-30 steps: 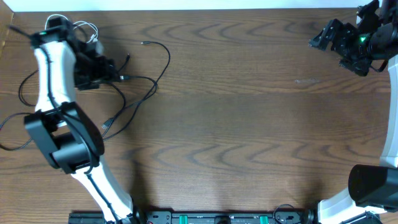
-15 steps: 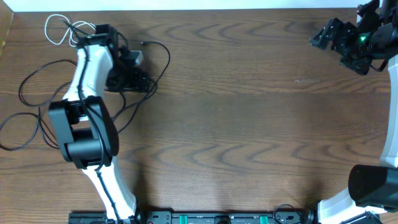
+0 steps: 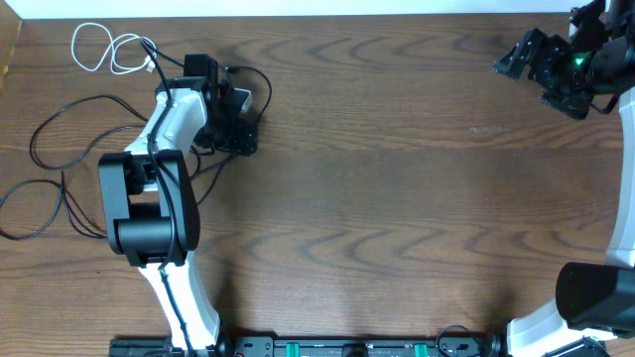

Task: Untangle cables

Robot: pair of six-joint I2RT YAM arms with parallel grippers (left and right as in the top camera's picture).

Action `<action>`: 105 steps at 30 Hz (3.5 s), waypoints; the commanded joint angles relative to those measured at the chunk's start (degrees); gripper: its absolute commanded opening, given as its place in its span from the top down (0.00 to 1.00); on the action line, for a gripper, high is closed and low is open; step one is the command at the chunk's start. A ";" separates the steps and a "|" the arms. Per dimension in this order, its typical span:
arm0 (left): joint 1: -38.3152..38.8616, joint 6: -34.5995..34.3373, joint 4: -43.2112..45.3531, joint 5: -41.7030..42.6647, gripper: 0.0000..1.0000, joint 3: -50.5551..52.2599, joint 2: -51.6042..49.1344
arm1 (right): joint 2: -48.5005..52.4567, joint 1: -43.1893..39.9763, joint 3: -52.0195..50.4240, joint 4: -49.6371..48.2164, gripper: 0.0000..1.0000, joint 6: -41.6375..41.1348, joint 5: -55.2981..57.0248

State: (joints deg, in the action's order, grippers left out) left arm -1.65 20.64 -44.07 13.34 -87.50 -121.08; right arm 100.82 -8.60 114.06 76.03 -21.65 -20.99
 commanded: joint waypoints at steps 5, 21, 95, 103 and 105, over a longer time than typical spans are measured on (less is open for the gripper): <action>0.15 0.72 3.28 -0.98 0.32 3.65 -0.44 | -0.72 0.46 0.76 0.02 0.01 0.92 0.04; 4.31 0.68 6.03 -11.10 0.80 8.55 -0.44 | -0.72 0.46 0.76 -0.02 0.01 0.92 0.04; -7.10 -19.19 -1.77 -3.04 0.25 5.73 22.67 | -0.72 0.46 0.76 0.31 0.01 0.96 -0.37; -20.26 -26.82 -1.09 -18.64 0.25 5.79 22.60 | -0.72 0.46 0.76 0.33 0.01 0.94 -0.35; -22.03 -28.59 -0.85 -21.00 0.25 5.92 22.45 | -0.72 0.46 0.76 0.26 0.01 0.94 -0.35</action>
State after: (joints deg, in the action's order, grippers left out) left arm -22.13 -4.21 -44.91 -0.67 -80.71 -99.50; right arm 100.82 -8.60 114.06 76.42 -21.65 -21.06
